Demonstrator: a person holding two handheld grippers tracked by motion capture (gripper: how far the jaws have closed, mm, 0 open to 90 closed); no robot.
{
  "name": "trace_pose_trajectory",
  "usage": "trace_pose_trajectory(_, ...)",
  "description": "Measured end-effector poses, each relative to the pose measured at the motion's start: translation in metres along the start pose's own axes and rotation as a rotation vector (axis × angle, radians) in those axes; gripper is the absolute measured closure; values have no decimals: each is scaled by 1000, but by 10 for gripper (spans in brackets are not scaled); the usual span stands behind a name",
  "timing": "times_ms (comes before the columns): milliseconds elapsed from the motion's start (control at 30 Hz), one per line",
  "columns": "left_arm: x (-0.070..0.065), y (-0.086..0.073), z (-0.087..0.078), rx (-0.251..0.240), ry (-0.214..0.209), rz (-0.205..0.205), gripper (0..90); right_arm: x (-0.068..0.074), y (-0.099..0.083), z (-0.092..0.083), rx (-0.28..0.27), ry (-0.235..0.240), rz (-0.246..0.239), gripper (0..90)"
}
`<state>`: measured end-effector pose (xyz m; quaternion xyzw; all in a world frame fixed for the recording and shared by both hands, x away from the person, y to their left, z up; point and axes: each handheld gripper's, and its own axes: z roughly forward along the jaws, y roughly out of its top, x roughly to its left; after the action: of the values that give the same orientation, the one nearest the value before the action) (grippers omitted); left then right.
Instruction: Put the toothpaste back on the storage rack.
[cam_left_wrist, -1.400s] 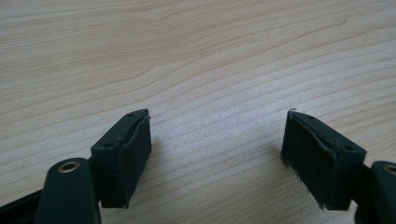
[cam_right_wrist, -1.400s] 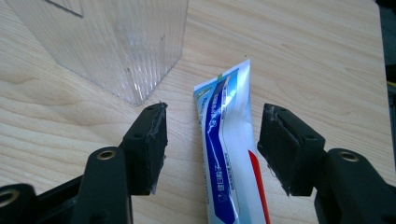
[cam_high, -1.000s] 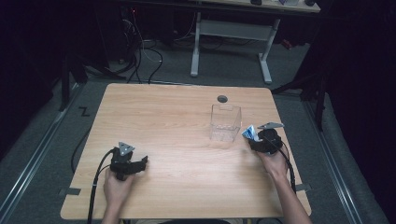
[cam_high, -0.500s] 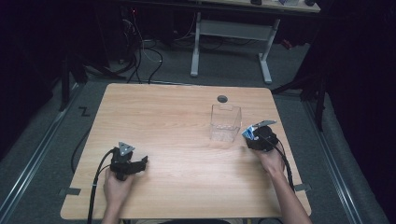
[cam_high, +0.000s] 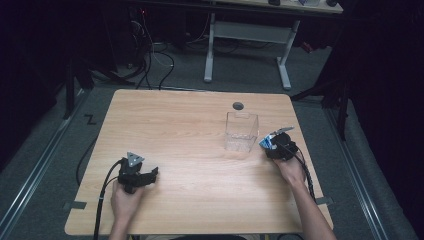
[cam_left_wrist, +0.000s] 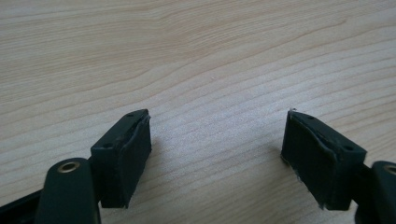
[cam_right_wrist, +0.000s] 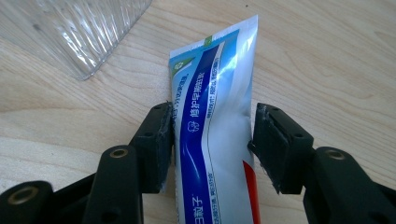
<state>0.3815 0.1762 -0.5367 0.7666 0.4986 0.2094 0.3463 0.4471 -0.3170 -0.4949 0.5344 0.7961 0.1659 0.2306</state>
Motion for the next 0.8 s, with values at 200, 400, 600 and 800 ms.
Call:
trace_pose_trajectory(200,0,0,0,0,0,0,243,-3,5,3,35,9,-5,504)
trace_pose_trajectory(400,0,0,0,0,0,0,243,-9,9,5,72,38,21,523)
trace_pose_trajectory(600,0,0,0,0,0,0,243,-12,13,8,108,42,30,554)
trace_pose_trajectory(800,0,0,0,0,0,0,243,-17,11,13,128,56,53,605)
